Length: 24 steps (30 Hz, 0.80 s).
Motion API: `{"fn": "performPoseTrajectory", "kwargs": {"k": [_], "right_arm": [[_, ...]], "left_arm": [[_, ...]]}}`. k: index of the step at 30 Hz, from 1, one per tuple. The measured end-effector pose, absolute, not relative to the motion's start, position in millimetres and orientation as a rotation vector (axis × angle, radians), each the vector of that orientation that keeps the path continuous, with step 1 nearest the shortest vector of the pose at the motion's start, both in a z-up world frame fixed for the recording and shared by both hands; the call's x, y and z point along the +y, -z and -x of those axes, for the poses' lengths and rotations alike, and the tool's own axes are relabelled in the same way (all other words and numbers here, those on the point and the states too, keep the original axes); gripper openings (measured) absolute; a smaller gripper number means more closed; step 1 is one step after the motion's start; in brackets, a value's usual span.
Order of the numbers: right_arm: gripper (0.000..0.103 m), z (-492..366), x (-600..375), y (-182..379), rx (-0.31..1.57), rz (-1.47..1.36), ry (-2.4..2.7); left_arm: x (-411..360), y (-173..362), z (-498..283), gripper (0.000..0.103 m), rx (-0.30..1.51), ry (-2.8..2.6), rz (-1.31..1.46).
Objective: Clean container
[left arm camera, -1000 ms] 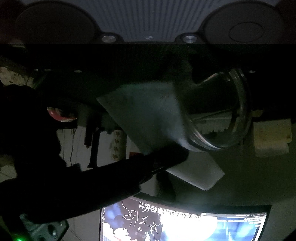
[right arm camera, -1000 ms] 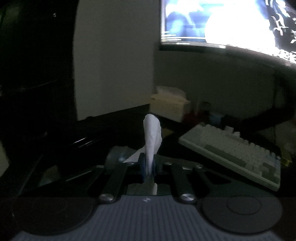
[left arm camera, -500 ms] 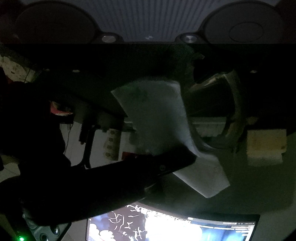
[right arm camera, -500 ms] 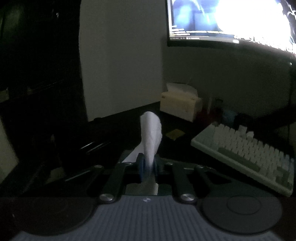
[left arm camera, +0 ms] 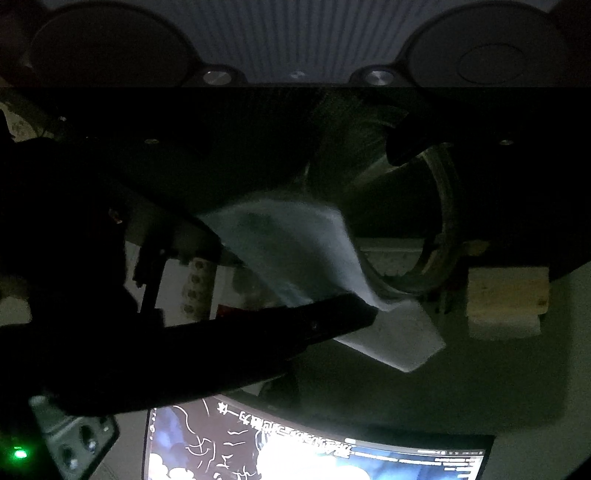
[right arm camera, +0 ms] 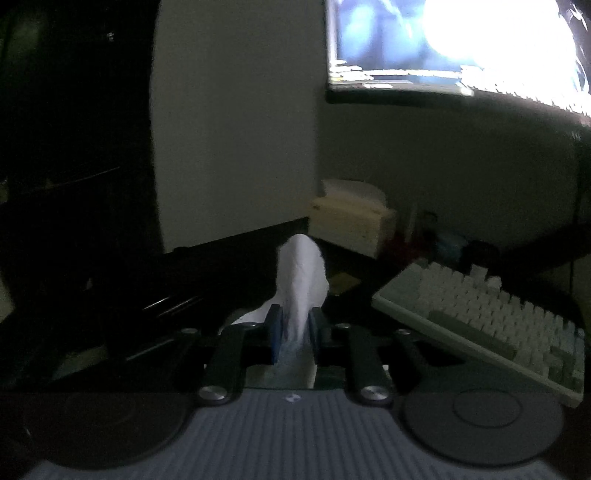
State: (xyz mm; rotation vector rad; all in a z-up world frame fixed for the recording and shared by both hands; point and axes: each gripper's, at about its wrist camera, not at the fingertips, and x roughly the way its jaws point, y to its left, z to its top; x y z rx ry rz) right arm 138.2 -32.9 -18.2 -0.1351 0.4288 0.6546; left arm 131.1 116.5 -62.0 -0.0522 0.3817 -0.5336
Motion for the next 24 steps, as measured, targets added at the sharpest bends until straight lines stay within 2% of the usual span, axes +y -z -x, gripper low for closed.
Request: {"fn": "performPoseTrajectory", "kwargs": {"k": [3,13,18,24], "right_arm": [[0.021,-157,-38,22,0.450,0.128,-0.545],[0.019,-133,-30,21,0.393,0.147,-0.667],[0.021,-160,-49,31,0.421,0.173,-0.412],[0.019,-134,-39,28,0.372,0.120,-0.610]], "left_arm": [[121,78,-99,0.103,0.383,0.513,0.054],[120,76,-88,0.103,0.384,0.511,0.069],[120,74,-85,0.103,0.384,0.507,0.075],[115,75,-84,0.103,0.379,0.506,0.058]]}}
